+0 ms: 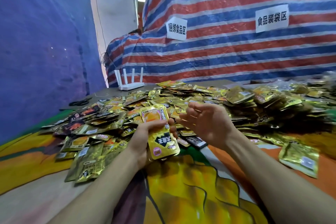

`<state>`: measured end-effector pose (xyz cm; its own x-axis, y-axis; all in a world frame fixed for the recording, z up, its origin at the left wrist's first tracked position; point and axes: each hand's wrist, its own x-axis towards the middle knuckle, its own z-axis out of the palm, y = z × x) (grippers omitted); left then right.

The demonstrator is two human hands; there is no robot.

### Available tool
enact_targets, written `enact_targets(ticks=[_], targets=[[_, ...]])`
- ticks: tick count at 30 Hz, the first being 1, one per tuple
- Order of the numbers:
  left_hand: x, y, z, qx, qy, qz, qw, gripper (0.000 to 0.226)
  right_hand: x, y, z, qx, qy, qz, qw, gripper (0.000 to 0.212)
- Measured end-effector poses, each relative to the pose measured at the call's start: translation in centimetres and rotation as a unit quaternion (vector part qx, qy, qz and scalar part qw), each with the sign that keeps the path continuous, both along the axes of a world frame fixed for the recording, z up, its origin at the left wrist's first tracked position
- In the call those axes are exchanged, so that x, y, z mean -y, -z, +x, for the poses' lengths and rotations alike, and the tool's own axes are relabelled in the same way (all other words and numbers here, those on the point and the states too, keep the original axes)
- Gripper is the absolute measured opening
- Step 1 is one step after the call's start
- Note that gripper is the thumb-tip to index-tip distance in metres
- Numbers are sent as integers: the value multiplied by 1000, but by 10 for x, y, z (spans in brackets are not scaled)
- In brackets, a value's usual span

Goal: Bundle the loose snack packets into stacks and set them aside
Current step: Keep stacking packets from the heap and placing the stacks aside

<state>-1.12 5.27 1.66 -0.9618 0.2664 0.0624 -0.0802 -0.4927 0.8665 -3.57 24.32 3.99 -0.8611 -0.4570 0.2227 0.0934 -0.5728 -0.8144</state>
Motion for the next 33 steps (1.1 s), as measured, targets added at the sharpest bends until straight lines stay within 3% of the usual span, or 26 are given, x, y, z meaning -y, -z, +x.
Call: enact_targets(ticks=[2, 4, 10, 14, 17, 21, 27, 33], targets=[[-2, 0, 2, 5, 22, -9, 1000, 18, -1, 0, -1, 0, 10, -40, 999, 30], [-3, 0, 2, 7, 33, -10, 999, 20, -1, 1, -1, -18, 26, -12, 999, 48], [-6, 1, -1, 47, -27, -25, 998, 19, 10, 9, 2, -85, 105, 146, 980, 39], [3, 1, -11, 62, -148, 54, 986, 20, 22, 17, 9, -112, 155, 226, 955, 42], [9, 1, -13, 42, -165, 98, 980, 23, 38, 23, 18, -136, 166, 261, 941, 46], [6, -5, -8, 39, -180, 101, 978, 23, 56, 27, 29, -231, 215, 316, 895, 52], [-5, -10, 2, 85, -123, 101, 983, 49, 63, 35, 30, -275, 255, 299, 878, 57], [-13, -10, 7, 60, -156, 56, 984, 46, 65, 38, 27, -295, 306, 253, 869, 55]])
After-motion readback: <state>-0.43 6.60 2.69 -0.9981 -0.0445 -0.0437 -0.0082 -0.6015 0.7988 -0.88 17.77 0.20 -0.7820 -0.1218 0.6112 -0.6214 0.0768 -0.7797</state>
